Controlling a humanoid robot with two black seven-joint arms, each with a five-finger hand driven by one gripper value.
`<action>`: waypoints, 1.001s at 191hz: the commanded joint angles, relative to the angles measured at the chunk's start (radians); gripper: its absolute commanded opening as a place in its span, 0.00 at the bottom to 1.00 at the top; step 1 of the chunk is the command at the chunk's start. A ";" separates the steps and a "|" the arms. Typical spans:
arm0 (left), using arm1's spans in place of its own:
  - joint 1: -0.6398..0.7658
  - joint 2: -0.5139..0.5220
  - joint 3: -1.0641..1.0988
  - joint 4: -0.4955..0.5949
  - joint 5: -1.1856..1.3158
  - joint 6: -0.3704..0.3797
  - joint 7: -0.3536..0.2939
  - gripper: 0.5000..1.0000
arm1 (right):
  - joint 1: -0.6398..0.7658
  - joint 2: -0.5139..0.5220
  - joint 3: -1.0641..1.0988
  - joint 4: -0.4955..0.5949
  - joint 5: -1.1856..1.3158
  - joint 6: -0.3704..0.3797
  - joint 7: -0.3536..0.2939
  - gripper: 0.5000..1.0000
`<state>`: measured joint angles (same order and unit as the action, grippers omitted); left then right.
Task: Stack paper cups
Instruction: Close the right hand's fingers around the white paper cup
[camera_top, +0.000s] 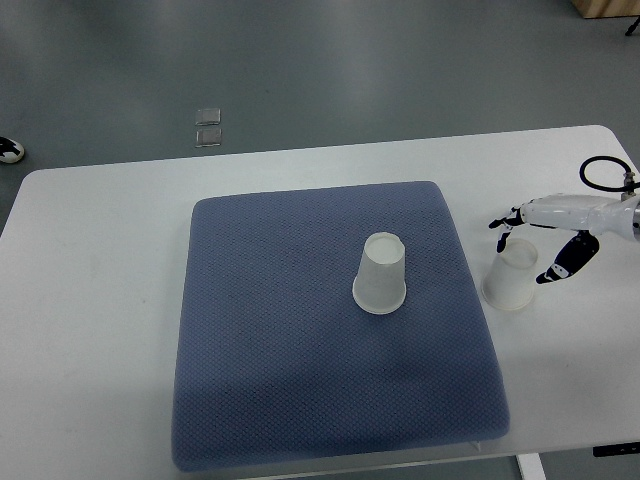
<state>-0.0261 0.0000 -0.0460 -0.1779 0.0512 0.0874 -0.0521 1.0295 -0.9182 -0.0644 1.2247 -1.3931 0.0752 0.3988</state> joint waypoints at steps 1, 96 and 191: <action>0.000 0.000 0.000 0.000 0.001 -0.001 0.000 1.00 | -0.011 0.010 0.000 -0.008 0.006 -0.017 0.000 0.83; 0.000 0.000 0.000 0.000 0.001 0.000 0.000 1.00 | 0.000 -0.044 0.026 -0.013 0.028 -0.015 0.017 0.83; 0.000 0.000 0.000 0.000 -0.001 0.000 0.000 1.00 | -0.045 0.002 0.026 -0.040 0.028 -0.063 0.017 0.83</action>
<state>-0.0261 0.0000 -0.0460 -0.1779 0.0513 0.0873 -0.0521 0.9968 -0.9313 -0.0397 1.1940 -1.3653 0.0162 0.4158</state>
